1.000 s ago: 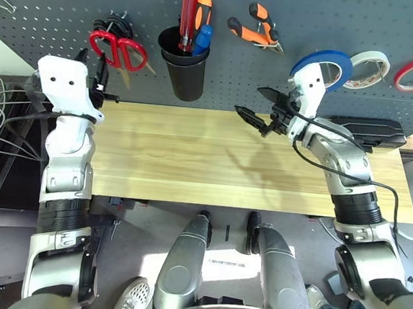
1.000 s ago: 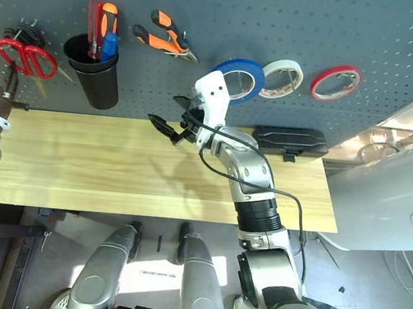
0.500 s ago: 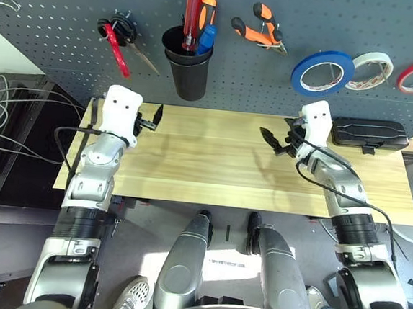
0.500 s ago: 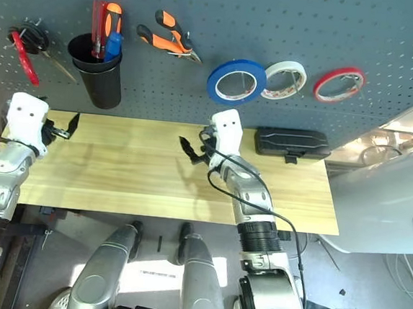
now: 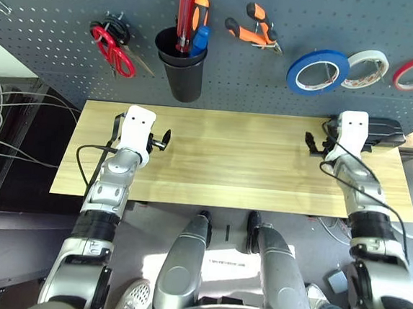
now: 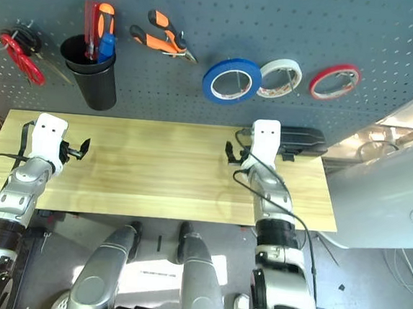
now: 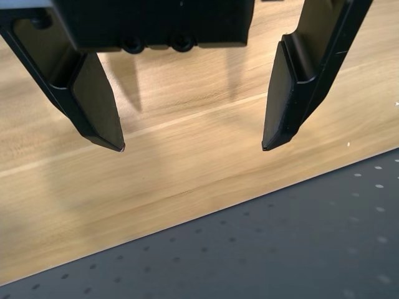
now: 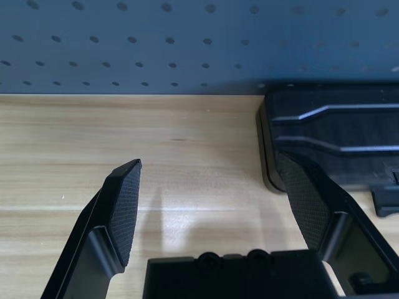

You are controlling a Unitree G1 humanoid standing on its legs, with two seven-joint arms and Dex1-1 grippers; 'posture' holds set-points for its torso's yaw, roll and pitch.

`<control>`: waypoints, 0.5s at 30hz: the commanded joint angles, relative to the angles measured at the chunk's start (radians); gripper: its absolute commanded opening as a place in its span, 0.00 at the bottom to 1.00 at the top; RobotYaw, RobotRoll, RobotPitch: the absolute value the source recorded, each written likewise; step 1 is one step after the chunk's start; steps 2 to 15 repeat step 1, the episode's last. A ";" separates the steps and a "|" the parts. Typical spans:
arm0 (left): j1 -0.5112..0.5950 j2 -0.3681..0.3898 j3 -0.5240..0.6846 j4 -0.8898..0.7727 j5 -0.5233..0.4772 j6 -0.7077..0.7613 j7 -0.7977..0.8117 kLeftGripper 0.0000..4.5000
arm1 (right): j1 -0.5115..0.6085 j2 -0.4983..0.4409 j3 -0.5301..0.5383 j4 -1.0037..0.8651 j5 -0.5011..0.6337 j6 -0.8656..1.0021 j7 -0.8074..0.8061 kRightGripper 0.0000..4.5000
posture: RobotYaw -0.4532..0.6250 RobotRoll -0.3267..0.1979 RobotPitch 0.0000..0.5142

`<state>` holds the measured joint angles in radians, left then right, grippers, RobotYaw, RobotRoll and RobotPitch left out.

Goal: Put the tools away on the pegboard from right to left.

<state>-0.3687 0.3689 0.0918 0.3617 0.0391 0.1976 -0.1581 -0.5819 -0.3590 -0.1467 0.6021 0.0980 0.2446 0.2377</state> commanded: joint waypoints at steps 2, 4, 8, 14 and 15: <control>0.014 -0.004 -0.002 0.044 0.013 0.018 0.019 1.00 | 0.002 -0.021 0.006 0.077 -0.011 -0.033 0.035 1.00 | 0.49 0.62 0.73; 0.014 -0.004 -0.002 0.044 0.013 0.018 0.019 1.00 | 0.002 -0.021 0.006 0.077 -0.011 -0.033 0.035 1.00 | 0.49 0.62 0.73; 0.014 -0.004 -0.002 0.044 0.013 0.018 0.019 1.00 | 0.002 -0.021 0.006 0.077 -0.011 -0.033 0.035 1.00 | 0.49 0.62 0.73; 0.014 -0.004 -0.002 0.044 0.013 0.018 0.019 1.00 | 0.002 -0.021 0.006 0.077 -0.011 -0.033 0.035 1.00 | 0.49 0.62 0.73; 0.014 -0.004 -0.002 0.044 0.013 0.018 0.019 1.00 | 0.002 -0.021 0.006 0.077 -0.011 -0.033 0.035 1.00 | 0.49 0.62 0.73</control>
